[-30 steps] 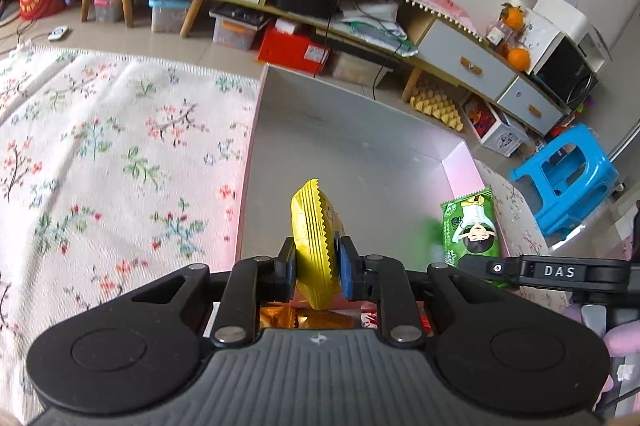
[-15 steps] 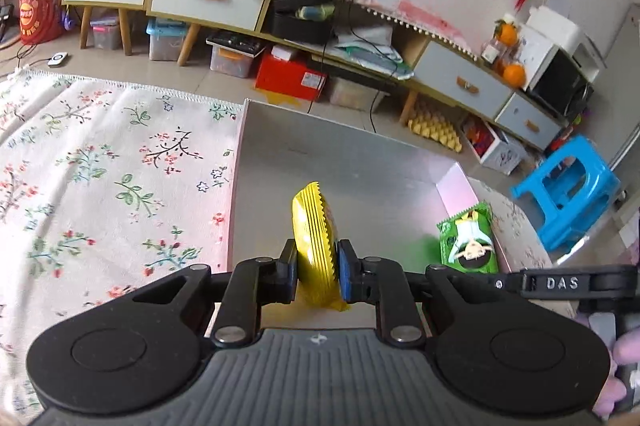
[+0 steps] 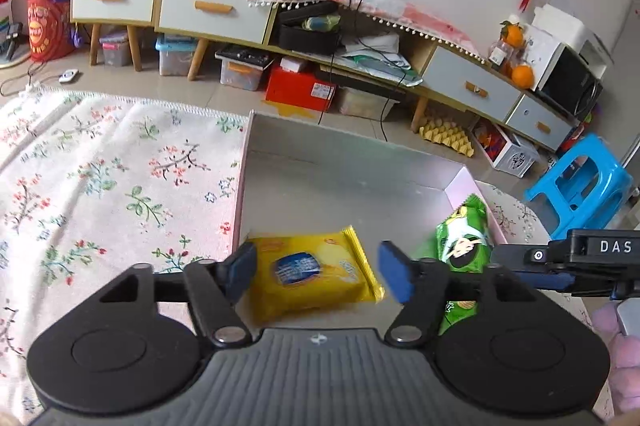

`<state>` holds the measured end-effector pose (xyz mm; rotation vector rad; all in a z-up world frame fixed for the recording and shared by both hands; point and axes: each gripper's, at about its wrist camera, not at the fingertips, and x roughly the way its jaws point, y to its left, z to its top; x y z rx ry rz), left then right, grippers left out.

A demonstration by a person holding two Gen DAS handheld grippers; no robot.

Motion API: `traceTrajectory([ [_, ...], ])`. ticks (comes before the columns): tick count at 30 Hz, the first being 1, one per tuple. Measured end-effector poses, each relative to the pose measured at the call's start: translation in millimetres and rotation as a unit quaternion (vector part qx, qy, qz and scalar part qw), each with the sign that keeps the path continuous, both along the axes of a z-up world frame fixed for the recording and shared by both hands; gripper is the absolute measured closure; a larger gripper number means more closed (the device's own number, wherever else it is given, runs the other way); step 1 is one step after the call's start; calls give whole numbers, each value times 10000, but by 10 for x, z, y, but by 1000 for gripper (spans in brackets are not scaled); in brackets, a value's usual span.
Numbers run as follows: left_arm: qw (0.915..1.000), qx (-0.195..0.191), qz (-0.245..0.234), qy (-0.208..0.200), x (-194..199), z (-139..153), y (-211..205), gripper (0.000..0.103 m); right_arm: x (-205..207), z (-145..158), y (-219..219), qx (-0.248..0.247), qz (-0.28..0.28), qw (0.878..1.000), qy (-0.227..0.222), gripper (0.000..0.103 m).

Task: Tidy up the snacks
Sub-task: 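Lift both snacks into the pink box and open both grippers, then withdraw both grippers from the box toward the remaining snacks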

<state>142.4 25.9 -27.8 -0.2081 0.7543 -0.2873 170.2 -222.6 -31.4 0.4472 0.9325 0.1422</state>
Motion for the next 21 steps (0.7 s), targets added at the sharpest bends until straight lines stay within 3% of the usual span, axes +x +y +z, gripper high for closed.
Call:
traceTrajectory([
  [8, 9994, 311, -134, 91, -190, 174, -50, 12, -232, 135, 0, -16, -40, 9999, 142, 26],
  [14, 9983, 525, -185, 177, -389, 275, -12, 5, -458, 244, -3, 36, -79, 9996, 266, 23],
  [21, 9980, 403, -101, 479, -589, 303, 92, 1, -752, 272, 65, 85, 83, 9997, 192, 22],
])
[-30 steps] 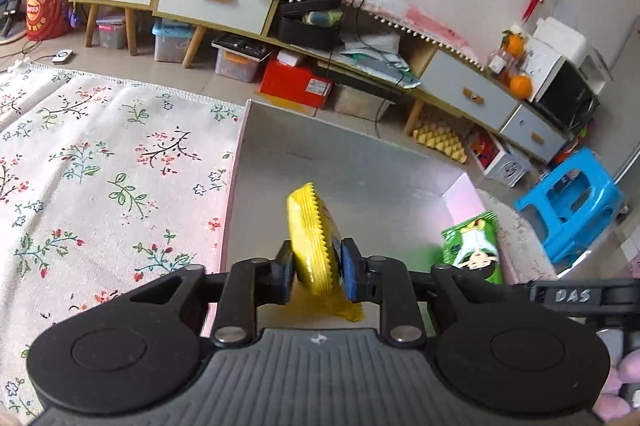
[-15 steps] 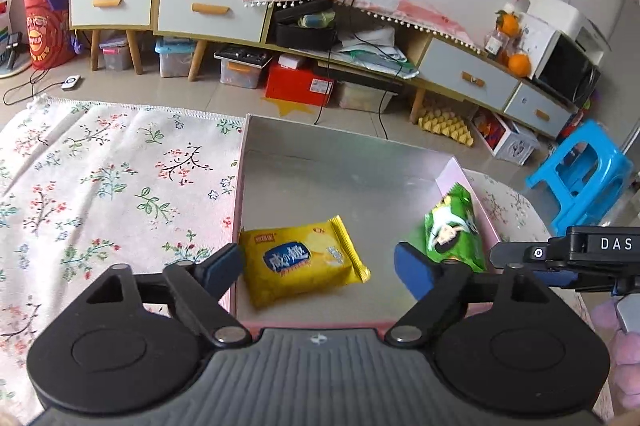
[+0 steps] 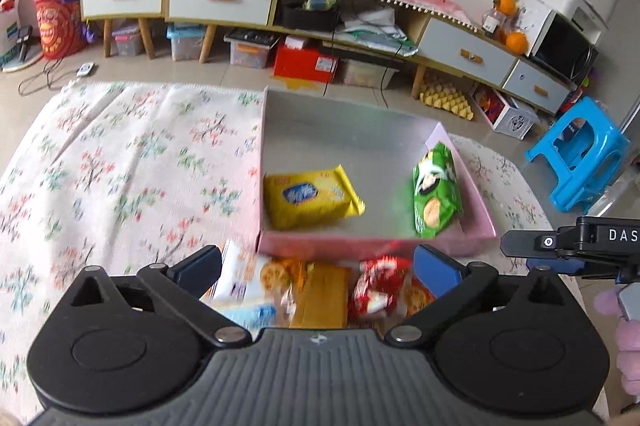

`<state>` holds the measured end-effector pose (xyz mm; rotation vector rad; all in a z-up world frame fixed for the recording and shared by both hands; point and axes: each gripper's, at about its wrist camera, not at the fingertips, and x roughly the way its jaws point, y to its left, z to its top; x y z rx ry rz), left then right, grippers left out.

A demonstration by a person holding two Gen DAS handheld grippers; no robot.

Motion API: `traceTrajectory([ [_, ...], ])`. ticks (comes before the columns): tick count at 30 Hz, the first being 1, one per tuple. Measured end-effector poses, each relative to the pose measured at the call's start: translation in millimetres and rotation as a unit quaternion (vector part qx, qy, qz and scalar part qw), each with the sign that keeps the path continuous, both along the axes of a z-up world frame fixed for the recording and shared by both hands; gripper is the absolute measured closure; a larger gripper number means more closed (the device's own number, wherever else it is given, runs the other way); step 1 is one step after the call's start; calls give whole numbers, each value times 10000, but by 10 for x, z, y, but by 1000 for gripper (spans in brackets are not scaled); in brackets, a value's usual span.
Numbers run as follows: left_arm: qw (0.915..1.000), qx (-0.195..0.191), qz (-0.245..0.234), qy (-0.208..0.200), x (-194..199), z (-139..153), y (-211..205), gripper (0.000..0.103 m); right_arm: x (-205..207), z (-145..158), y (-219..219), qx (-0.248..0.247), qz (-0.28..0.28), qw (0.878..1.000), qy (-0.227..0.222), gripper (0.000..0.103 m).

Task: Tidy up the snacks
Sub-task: 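Withdraw both grippers from the box toward the remaining snacks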

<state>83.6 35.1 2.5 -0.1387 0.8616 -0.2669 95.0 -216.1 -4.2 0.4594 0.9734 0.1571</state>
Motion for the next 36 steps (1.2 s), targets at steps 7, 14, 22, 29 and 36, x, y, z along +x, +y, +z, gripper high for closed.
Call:
traceTrajectory([
  [7, 9999, 46, 35, -108, -180, -85, 110, 1, -228, -125, 110, -57, 323, 9991, -285, 22],
  [14, 9998, 66, -175, -86, -373, -169, 304, 1, -445, -185, 302, -561, 879, 9923, -664, 21],
  [22, 9973, 267, -676, -94, -559, -252, 440, 1, -672, -256, 694, -1005, 1792, 9747, -883, 13],
  [29, 9892, 400, -1410, -29, -678, -316, 516, 1, -894, -322, 1017, -1137, 2463, 9587, -852, 13],
  [36, 9775, 450, -2058, 114, -776, -363, 503, 1, -1004, -443, 1190, -1140, 2766, 9519, -666, 13],
])
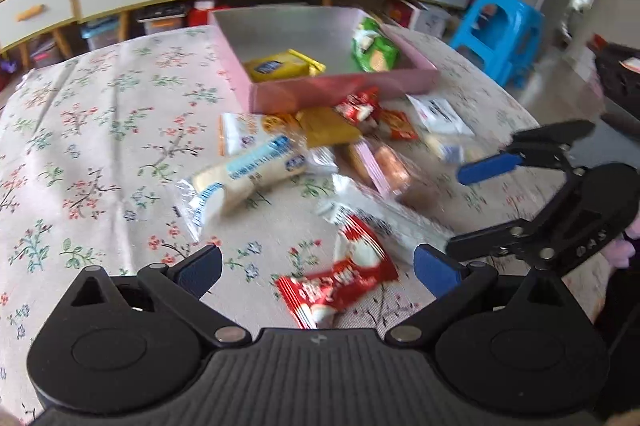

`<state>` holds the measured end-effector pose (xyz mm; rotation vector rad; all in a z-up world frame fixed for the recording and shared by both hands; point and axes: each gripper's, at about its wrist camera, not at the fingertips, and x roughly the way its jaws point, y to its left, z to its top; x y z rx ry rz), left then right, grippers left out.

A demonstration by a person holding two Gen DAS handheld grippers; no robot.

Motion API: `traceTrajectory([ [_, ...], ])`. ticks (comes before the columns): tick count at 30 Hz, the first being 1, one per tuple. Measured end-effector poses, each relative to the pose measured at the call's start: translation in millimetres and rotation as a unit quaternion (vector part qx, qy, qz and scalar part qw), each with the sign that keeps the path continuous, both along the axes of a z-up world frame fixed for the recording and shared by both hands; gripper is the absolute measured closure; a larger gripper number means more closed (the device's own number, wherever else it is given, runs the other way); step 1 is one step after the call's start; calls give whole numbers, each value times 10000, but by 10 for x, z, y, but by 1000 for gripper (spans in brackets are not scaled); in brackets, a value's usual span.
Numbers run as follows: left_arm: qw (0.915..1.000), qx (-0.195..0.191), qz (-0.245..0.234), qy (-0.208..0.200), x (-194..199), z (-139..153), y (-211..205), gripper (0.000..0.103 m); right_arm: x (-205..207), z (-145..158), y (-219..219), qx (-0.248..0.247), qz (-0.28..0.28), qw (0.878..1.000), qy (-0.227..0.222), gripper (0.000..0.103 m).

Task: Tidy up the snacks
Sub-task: 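Withdraw both grippers from the box toward the remaining snacks, then grasp the red candy wrapper with the left gripper while the right grasps the white bar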

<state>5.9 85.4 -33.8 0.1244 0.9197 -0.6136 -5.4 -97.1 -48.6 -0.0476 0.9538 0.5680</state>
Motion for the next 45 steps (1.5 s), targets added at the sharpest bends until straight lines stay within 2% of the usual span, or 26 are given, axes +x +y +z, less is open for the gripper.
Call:
traceTrajectory([
  [3, 9996, 157, -206, 96, -19, -59, -49, 2, -14, -53, 47, -13, 49, 10000, 77, 13],
  [10, 9971, 668, -376, 36, -18, -210, -196, 14, -53, -184, 152, -240, 185, 9995, 95, 13],
  [15, 9962, 770, -399, -35, 2, -244, -220, 21, -121, -242, 219, -459, 330, 9984, -94, 13],
  [19, 9955, 854, -418, -42, 8, -281, -231, 31, -140, -268, 247, -545, 375, 9975, -231, 13],
  [25, 9958, 821, -409, -70, 13, -272, -243, 40, -158, -272, 248, -586, 380, 9970, -318, 14],
  [29, 9960, 803, -383, -68, 27, -266, -236, 49, -157, -270, 252, -583, 400, 9968, -373, 22],
  [34, 9968, 733, -305, -44, 48, -255, -210, 54, -140, -261, 247, -516, 392, 9972, -360, 30],
  [37, 9971, 711, -265, -58, 53, -239, -205, 65, -136, -261, 251, -481, 400, 9974, -363, 36],
  [40, 9976, 656, -226, -21, 63, -229, -183, 69, -128, -252, 262, -445, 441, 9974, -362, 49],
  [42, 9980, 606, -181, -1, 71, -215, -171, 71, -117, -244, 263, -416, 452, 9975, -356, 65],
  [44, 9983, 573, -118, -11, 78, -194, -153, 74, -101, -236, 262, -341, 462, 9979, -296, 73],
  [45, 9984, 553, -80, -10, 81, -183, -140, 74, -92, -230, 261, -303, 459, 9981, -263, 73],
])
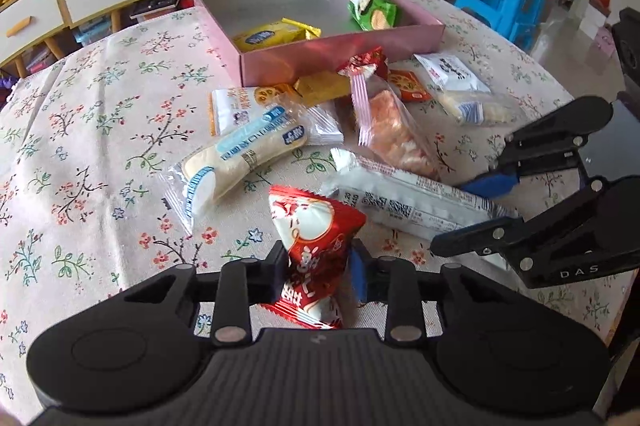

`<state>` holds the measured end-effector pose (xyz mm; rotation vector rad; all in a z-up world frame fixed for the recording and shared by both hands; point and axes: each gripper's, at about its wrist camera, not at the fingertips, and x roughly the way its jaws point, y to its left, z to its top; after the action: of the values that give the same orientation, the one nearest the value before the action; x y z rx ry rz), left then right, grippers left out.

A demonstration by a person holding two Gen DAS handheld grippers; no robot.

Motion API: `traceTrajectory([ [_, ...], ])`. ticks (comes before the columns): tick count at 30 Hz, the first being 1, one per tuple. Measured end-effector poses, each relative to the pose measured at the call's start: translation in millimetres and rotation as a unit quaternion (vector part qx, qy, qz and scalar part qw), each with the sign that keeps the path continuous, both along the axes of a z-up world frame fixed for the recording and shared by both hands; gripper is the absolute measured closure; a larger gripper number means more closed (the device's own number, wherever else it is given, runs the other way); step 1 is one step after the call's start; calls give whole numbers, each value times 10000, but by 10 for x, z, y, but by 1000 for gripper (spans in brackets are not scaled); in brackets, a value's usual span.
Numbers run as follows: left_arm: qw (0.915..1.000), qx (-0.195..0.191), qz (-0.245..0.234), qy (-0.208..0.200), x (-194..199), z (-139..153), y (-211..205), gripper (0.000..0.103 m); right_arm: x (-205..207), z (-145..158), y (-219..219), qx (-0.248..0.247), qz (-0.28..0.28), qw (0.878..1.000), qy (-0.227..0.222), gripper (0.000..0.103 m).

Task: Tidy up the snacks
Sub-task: 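Grasp the red candy wrapper with the left gripper while the right grasps the white bar, then carry both snacks over the pink box and open both grippers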

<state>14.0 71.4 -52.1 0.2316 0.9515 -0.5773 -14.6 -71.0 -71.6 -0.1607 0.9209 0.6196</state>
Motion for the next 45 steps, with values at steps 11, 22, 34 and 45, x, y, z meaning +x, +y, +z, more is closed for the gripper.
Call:
traceTrajectory([
  [11, 9990, -181, 419, 8, 39, 138, 132, 76, -39, 158, 47, 401, 125, 9991, 59, 74],
  [22, 9948, -433, 925, -47, 140, 277, 263, 76, -36, 351, 39, 718, 82, 9974, -29, 74],
  [34, 9874, -548, 1484, -78, 321, 401, 365, 76, 49, 604, 27, 1098, 41, 9937, -217, 79],
  [45, 9895, -422, 1348, 299, 338, 256, 286, 76, 54, 446, 110, 665, 510, 9954, 459, 69],
])
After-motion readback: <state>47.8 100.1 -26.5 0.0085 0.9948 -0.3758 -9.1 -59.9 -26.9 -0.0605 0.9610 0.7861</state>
